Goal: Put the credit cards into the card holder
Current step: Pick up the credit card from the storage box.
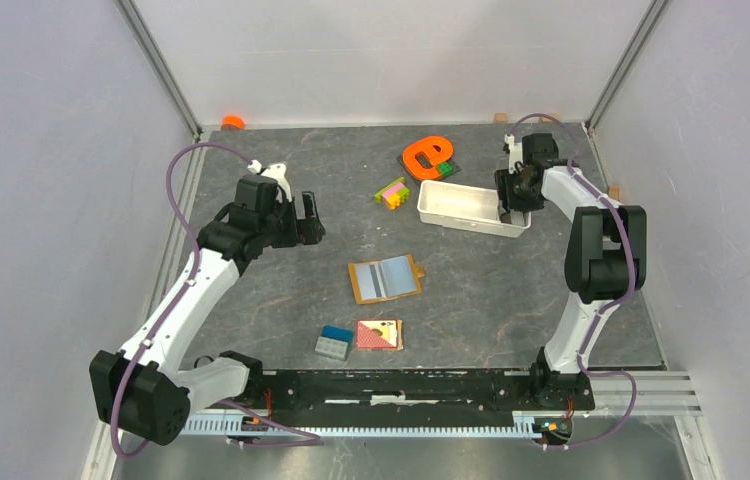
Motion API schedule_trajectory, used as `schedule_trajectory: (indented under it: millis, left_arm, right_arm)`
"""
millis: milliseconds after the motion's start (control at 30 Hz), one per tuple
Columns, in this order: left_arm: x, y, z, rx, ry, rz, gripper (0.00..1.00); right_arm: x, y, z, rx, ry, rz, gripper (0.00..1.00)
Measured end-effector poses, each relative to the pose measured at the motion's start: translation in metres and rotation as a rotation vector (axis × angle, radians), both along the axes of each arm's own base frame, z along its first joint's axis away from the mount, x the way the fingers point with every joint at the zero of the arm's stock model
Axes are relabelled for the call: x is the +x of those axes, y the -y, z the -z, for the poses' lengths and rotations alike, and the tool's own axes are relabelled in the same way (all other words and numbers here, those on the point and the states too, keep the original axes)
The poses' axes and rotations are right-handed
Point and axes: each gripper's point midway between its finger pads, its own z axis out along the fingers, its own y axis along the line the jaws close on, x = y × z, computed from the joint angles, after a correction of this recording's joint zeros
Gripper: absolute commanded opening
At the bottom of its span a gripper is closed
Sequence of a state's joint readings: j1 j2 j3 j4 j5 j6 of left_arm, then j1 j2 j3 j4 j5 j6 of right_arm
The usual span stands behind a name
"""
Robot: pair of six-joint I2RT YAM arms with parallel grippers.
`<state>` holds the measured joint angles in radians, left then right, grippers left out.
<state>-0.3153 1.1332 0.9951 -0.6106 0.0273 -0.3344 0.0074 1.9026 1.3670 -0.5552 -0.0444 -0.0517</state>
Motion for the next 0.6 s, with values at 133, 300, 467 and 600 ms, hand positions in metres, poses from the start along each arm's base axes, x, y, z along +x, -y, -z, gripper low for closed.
schedule_trajectory:
  millis: [133, 300, 467, 600]
  left_arm:
    - [-0.0001, 0.0, 0.0002, 0.0, 0.0, 0.0, 1.0]
    - [-0.0004, -0.0001, 0.0012, 0.001, -0.003, 0.0, 1.0]
    - [-0.0006, -0.0002, 0.0015, 0.001, -0.003, 0.0, 1.0]
    - [-0.0006, -0.0002, 0.0016, 0.001, -0.004, 0.0, 1.0]
  right_arm:
    - [0.0005, -0.003, 0.0039, 0.011, -0.009, -0.006, 0.6]
    - [0.0003, -0.005, 0.0038, 0.022, -0.01, -0.011, 0.6]
    - [0.0003, -0.0064, 0.0029, 0.031, -0.011, -0.015, 0.6]
    - [-0.0003, -0.0078, 0.002, 0.039, -0.011, -0.018, 0.6]
